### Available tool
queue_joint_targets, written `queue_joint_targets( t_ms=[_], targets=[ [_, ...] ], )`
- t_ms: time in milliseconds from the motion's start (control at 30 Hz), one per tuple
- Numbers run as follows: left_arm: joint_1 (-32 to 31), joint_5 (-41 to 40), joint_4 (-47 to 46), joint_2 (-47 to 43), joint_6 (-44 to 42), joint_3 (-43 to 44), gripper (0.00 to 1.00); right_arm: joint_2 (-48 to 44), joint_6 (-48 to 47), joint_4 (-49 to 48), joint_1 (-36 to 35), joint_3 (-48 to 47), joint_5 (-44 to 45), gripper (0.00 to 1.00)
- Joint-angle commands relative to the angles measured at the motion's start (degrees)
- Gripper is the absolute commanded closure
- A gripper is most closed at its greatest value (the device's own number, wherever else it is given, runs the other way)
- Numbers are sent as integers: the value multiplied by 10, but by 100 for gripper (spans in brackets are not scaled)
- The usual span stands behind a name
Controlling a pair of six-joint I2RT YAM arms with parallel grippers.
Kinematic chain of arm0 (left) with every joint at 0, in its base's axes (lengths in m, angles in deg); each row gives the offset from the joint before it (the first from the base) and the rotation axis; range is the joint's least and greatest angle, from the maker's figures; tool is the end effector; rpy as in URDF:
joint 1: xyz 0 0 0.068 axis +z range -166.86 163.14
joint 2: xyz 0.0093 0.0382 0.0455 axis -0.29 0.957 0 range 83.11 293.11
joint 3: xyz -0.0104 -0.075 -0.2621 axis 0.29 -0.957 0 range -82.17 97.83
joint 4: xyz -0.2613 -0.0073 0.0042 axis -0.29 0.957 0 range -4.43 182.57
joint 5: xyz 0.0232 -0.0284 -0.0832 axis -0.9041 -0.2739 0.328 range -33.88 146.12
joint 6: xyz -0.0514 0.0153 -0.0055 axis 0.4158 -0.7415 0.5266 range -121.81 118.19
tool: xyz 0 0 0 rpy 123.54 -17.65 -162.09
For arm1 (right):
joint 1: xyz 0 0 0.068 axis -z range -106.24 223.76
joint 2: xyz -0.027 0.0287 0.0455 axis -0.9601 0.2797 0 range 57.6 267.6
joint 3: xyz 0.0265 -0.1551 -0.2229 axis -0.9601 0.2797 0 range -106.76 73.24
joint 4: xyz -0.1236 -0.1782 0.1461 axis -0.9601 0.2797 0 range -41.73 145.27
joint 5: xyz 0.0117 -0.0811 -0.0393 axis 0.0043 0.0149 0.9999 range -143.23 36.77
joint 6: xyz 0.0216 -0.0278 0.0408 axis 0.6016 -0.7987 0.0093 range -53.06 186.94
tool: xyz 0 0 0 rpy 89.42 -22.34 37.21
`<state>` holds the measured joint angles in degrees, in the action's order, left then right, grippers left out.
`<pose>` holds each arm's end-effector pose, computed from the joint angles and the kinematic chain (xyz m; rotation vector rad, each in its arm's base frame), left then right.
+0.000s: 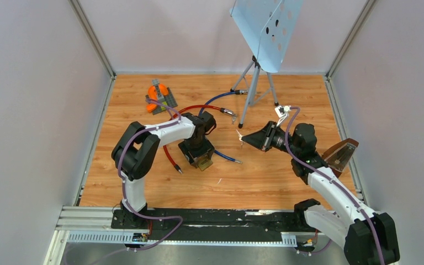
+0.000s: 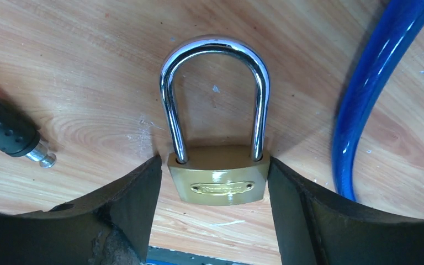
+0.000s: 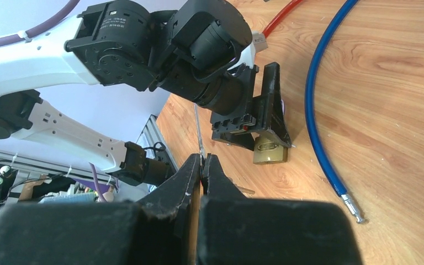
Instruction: Unlock with the key
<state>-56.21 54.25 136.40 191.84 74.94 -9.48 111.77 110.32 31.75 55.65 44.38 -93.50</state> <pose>0.2669 -0.2174 0.1585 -0.9899 2.9215 -0.0446 0.1949 0.0880 0.2616 -0.1594 1.8909 1.3638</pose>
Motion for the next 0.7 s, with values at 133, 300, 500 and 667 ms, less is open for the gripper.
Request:
queue_joint_targets(
  t_ms=[133, 300, 500, 667],
  targets=[
    [-6, 15, -15, 27, 28, -4, 40, -1, 2, -36, 5, 11, -16, 100],
    [-6, 15, -36, -4, 36, -29, 70, 7, 7, -47, 5, 13, -31, 100],
    [-5, 33, -82, -68, 35, -47, 87, 30, 6, -50, 3, 7, -57, 100],
    [11, 35, -85, -124, 46, -35, 88, 63, 8, -55, -20, -3, -71, 100]
  ],
)
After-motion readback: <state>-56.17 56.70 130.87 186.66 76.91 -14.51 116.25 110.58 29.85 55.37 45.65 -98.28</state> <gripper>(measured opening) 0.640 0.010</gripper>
